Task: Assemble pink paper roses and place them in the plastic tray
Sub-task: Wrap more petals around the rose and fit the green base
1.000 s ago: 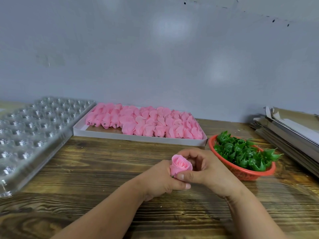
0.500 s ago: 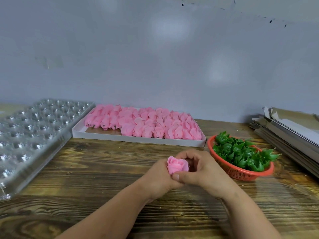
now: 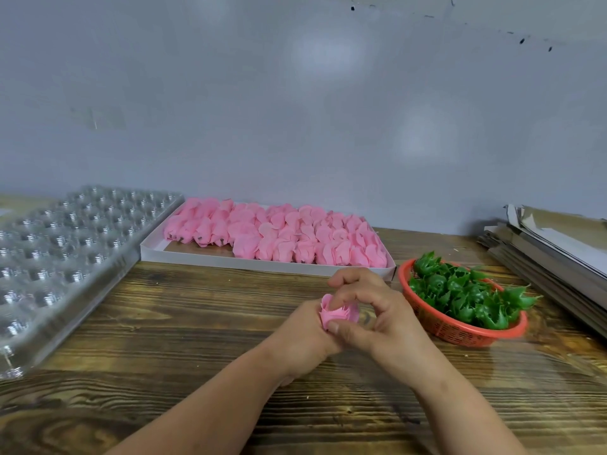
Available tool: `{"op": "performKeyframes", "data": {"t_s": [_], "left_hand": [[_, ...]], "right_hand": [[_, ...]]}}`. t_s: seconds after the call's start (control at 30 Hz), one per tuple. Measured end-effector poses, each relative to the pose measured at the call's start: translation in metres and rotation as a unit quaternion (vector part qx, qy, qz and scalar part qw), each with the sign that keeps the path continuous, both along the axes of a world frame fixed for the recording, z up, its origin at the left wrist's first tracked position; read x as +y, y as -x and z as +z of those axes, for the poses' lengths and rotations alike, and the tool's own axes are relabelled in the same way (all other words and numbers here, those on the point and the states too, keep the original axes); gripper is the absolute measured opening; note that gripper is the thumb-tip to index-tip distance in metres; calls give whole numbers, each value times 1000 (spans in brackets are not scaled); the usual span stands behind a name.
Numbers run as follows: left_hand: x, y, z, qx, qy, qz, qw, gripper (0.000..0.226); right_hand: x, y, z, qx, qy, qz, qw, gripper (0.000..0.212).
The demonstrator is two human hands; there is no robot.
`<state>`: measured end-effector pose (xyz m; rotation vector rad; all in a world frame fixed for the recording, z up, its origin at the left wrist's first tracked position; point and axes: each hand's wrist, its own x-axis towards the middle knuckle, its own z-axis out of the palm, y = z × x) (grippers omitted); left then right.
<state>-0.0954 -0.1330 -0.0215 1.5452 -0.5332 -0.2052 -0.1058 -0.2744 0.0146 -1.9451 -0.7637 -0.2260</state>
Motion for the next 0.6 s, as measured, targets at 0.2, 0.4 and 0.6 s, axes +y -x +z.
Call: {"op": "performKeyframes", "data": {"t_s": [0.2, 0.4, 0.6], "left_hand": [[-1, 1, 0, -4, -19, 8, 1000, 27], [1, 3, 3, 26, -6, -13, 1000, 44], [2, 4, 4, 41, -12, -31, 999, 43]], "right_hand": [[6, 0, -3, -24, 28, 1, 999, 33], [-16, -8, 3, 83, -33, 54, 995, 32], [-14, -12, -5, 80, -56, 53, 994, 23]]}}
